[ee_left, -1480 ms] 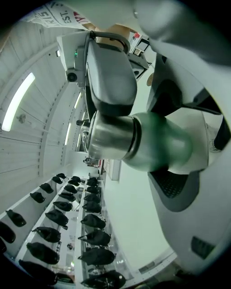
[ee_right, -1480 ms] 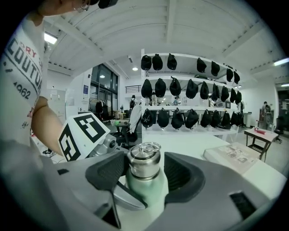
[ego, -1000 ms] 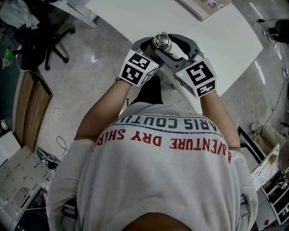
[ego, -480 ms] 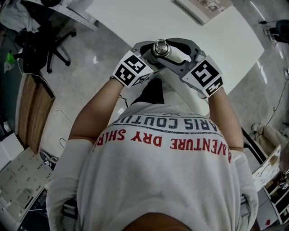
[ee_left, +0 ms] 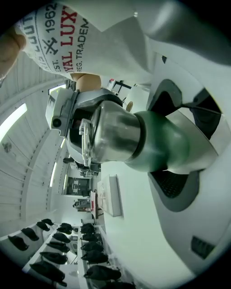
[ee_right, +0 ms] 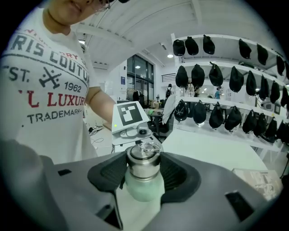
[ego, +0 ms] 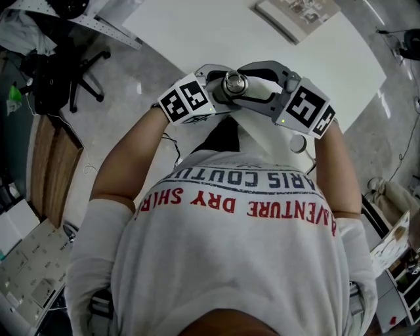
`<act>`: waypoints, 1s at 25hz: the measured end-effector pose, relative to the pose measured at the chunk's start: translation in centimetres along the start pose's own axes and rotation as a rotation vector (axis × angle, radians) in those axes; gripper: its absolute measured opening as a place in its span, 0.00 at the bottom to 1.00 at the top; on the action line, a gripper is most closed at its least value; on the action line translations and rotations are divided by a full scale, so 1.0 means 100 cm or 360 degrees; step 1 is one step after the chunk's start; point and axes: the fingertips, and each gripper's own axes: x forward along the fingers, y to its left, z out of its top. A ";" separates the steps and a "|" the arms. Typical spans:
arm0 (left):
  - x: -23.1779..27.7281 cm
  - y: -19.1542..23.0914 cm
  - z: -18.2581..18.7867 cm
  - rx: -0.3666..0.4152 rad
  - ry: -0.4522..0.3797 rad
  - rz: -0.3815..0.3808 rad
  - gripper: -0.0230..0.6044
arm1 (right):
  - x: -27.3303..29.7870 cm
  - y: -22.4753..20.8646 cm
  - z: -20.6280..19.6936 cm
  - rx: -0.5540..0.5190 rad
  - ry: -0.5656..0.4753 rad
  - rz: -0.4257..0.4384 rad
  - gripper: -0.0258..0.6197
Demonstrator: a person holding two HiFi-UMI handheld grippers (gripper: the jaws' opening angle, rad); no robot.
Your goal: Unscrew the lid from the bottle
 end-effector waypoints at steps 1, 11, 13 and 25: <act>0.000 0.000 0.000 0.0025 0.0016 -0.0033 0.64 | 0.000 0.000 0.000 -0.0011 0.0006 0.0019 0.40; -0.002 -0.003 -0.001 0.0100 0.0050 -0.0171 0.64 | 0.000 0.001 0.002 -0.0082 0.0014 0.0054 0.40; -0.002 -0.004 0.000 0.0089 0.0041 -0.0155 0.64 | -0.003 0.001 0.003 -0.0087 -0.0011 0.0044 0.40; -0.031 -0.005 0.020 0.0000 -0.0154 0.0030 0.64 | -0.041 -0.009 0.047 0.0147 -0.0439 -0.0205 0.40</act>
